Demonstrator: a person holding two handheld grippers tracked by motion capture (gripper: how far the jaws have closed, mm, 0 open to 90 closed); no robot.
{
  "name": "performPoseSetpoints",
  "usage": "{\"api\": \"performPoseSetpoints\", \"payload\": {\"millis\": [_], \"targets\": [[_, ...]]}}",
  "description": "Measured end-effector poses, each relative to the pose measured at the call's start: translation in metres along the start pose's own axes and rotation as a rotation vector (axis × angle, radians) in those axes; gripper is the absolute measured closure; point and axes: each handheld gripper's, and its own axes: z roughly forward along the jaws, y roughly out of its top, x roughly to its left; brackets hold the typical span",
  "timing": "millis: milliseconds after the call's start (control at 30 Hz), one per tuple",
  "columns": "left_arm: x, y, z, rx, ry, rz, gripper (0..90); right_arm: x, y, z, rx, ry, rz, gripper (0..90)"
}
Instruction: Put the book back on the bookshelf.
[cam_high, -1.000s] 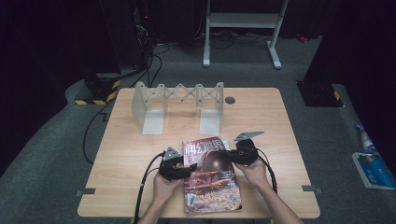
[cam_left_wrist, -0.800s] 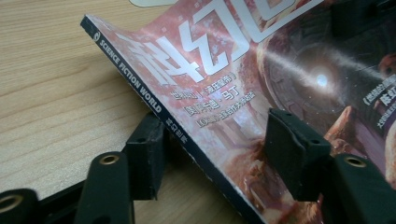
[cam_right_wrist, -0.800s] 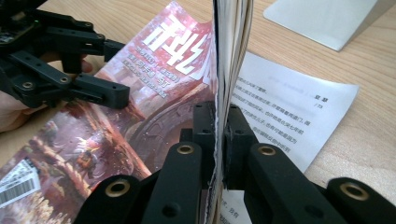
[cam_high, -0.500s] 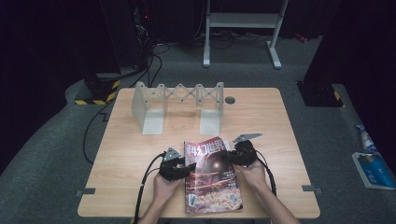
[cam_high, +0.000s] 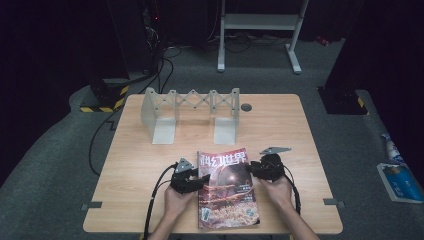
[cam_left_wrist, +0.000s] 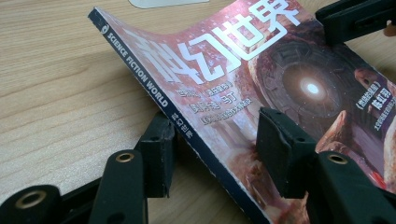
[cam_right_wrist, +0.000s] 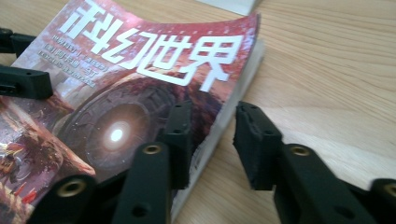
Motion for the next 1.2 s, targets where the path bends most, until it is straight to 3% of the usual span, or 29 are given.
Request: {"api": "performPoseSetpoints", "payload": {"millis": [33,67,200,267,467,600,800,967,1200], "targets": [[0.000,0.000,0.000,-0.001,0.000,-0.001,48.8,-0.001,-0.003,-0.003,-0.008,-0.038,-0.002,77.3],[0.000,0.000,0.000,-0.001,0.000,-0.001,48.8,-0.001,-0.003,-0.003,-0.008,-0.038,-0.002,77.3],[0.000,0.000,0.000,-0.002,0.000,-0.003,48.8,-0.003,-0.010,0.003,0.032,-0.124,-0.022,85.2],[0.000,0.000,0.000,-0.003,0.000,-0.002,48.8,-0.004,-0.012,0.007,0.031,-0.131,-0.019,86.4],[0.002,0.002,0.001,0.001,-0.007,-0.012,48.0,-0.001,-0.009,0.011,0.026,-0.119,-0.022,86.8],[0.003,0.003,0.001,0.010,-0.011,-0.013,47.0,0.006,-0.006,0.017,0.030,-0.114,-0.061,88.0],[0.003,0.005,0.003,0.020,-0.021,-0.019,45.5,0.004,-0.004,0.018,0.036,-0.095,-0.050,88.0],[0.007,0.007,0.003,0.002,-0.035,-0.058,44.7,0.005,-0.003,0.020,0.034,-0.080,-0.062,88.2],[0.013,0.008,0.000,-0.001,-0.036,-0.074,44.0,0.010,0.000,0.026,0.035,-0.047,-0.080,88.2]]}}
